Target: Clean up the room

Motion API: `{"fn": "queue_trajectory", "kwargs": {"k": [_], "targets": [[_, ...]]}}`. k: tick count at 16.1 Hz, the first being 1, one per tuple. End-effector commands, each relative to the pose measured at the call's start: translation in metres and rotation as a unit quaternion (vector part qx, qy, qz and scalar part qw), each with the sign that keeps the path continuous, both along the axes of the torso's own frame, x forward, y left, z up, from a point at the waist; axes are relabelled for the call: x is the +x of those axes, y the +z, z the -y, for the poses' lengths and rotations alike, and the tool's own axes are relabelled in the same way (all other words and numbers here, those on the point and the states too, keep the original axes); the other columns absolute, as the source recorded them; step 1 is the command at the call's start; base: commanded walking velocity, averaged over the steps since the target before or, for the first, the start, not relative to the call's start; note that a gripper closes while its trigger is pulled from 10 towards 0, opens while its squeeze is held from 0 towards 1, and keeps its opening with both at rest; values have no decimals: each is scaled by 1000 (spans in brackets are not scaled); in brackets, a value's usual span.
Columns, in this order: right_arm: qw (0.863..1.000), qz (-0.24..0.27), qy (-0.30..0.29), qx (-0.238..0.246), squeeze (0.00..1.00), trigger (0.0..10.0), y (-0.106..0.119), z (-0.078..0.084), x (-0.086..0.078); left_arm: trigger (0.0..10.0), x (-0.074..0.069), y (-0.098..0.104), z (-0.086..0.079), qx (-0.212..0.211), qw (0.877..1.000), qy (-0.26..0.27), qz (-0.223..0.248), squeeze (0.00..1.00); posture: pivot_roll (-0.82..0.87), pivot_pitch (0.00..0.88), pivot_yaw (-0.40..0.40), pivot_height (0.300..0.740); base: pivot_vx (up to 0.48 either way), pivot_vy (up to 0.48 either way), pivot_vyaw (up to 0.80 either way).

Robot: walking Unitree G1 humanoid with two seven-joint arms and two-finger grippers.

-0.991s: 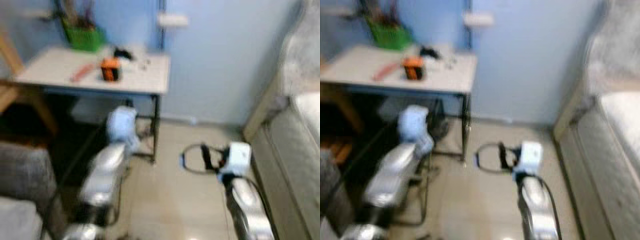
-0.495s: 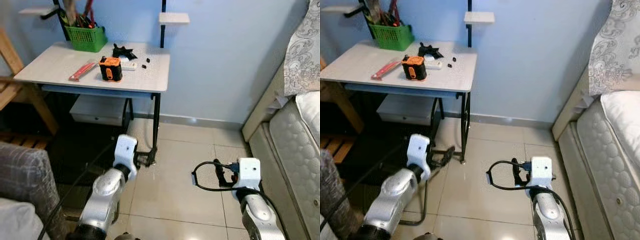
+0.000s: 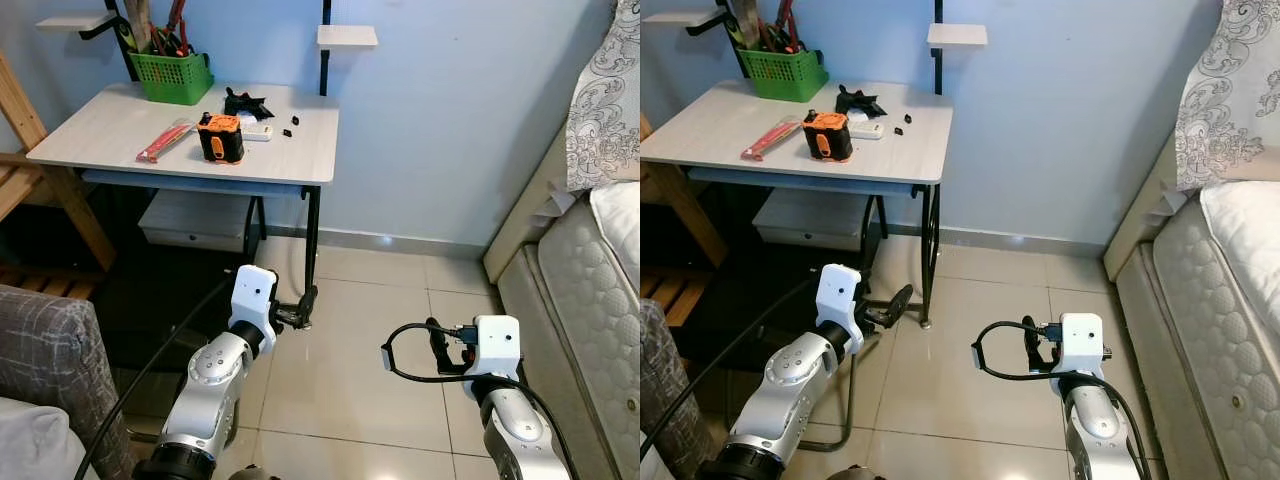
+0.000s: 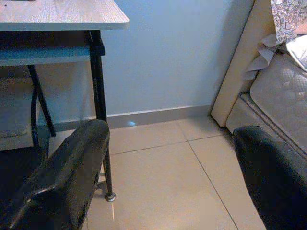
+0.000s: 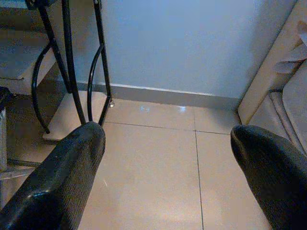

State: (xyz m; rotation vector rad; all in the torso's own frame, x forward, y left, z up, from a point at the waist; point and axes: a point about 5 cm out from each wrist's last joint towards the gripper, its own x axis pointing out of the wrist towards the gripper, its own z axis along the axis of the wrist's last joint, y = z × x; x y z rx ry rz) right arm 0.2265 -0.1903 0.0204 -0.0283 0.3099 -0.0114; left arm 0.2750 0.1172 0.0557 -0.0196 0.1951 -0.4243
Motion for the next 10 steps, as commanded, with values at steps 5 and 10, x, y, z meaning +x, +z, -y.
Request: {"fn": "queue_trajectory", "kwargs": {"k": [5,10], "targets": [[1000,25,3,16,0,10000,6,-9,17,10000,29,25,-10,25,997,44,63,0,84,0,-8,740,0,0,0],[998,52,14,16,0,10000,10,-9,19,10000,30,21,-12,-3,996,64,59,0,92,0,-20,740,0,0,0]]}}
